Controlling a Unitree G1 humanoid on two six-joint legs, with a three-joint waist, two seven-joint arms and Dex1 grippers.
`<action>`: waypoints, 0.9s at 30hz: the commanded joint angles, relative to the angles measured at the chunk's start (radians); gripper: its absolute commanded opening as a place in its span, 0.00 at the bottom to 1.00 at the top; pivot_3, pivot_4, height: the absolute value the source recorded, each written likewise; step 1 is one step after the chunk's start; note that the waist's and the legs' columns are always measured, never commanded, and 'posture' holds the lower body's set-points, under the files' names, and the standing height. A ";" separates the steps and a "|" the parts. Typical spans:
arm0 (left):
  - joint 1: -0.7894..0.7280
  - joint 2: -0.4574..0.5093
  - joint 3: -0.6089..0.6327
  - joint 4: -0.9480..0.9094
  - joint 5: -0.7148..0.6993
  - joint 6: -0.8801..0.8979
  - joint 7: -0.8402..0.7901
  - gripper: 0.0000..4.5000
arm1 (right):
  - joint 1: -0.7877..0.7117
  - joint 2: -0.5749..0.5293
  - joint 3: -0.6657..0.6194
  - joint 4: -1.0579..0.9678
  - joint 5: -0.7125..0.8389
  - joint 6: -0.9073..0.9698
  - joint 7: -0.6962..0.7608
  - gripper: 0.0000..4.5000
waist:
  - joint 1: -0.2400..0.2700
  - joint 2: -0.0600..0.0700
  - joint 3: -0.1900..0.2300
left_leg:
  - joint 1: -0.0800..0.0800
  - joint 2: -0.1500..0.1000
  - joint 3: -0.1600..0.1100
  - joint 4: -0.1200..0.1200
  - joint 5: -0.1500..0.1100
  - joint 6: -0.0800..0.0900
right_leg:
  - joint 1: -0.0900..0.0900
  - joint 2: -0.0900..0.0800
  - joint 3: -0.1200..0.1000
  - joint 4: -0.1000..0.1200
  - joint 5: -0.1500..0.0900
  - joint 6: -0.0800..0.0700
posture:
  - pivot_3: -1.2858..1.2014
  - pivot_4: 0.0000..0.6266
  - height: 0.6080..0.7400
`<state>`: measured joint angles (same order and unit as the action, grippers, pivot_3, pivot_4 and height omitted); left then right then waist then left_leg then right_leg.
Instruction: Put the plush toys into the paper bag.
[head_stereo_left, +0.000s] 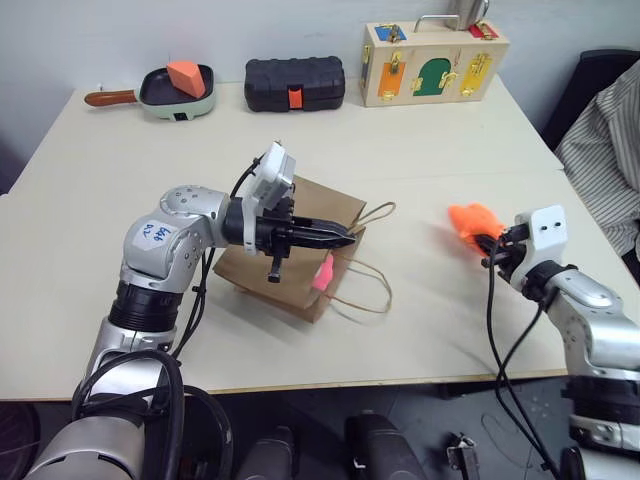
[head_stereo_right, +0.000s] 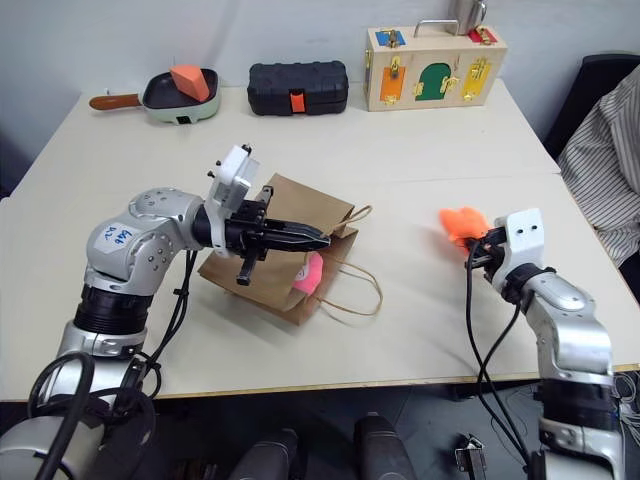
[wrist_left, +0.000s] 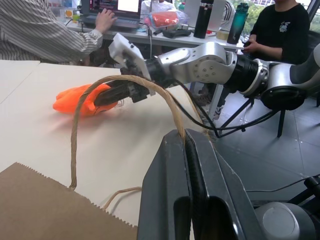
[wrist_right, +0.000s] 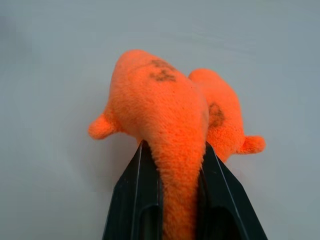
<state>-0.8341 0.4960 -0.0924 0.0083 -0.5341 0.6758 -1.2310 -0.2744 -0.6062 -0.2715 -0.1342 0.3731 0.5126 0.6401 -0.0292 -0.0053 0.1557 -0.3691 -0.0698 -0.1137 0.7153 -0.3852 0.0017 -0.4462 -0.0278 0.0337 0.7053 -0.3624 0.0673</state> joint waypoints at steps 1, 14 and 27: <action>-0.024 0.010 0.020 -0.021 -0.021 -0.008 -0.002 0.00 | 0.024 -0.054 0.030 -0.204 0.099 -0.033 0.153 0.05 | 0.000 0.000 0.000 | 0.000 0.000 0.000 0.000 0.000 0.000 | 0.000 0.000 0.000 0.000 0.000 0.000 | 0.52 0.24 1.00; -0.033 0.008 0.020 -0.036 -0.031 -0.001 0.005 0.00 | -0.077 -0.060 0.433 -0.214 -0.243 -0.292 0.185 0.05 | 0.002 0.000 0.000 | 0.000 -0.001 -0.001 0.001 0.000 0.000 | 0.001 -0.001 -0.001 -0.007 0.000 0.000 | 0.52 0.24 1.00; -0.033 -0.013 0.002 -0.029 -0.029 -0.011 0.005 0.00 | -0.350 0.183 0.643 0.097 -0.431 -0.395 0.143 0.13 | -0.006 0.000 0.000 | 0.000 0.000 -0.001 0.001 0.000 0.000 | 0.000 0.000 -0.002 -0.006 0.000 0.000 | 0.52 0.24 1.00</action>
<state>-0.8519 0.4965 -0.0797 0.0175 -0.5406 0.6772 -1.2116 -0.5936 -0.4458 0.3553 -0.0632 -0.0425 0.1266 0.7990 -0.0348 -0.0055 0.1556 -0.3687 -0.0701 -0.1152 0.7161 -0.3852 0.0015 -0.4465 -0.0282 0.0318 0.6990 -0.3624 0.0673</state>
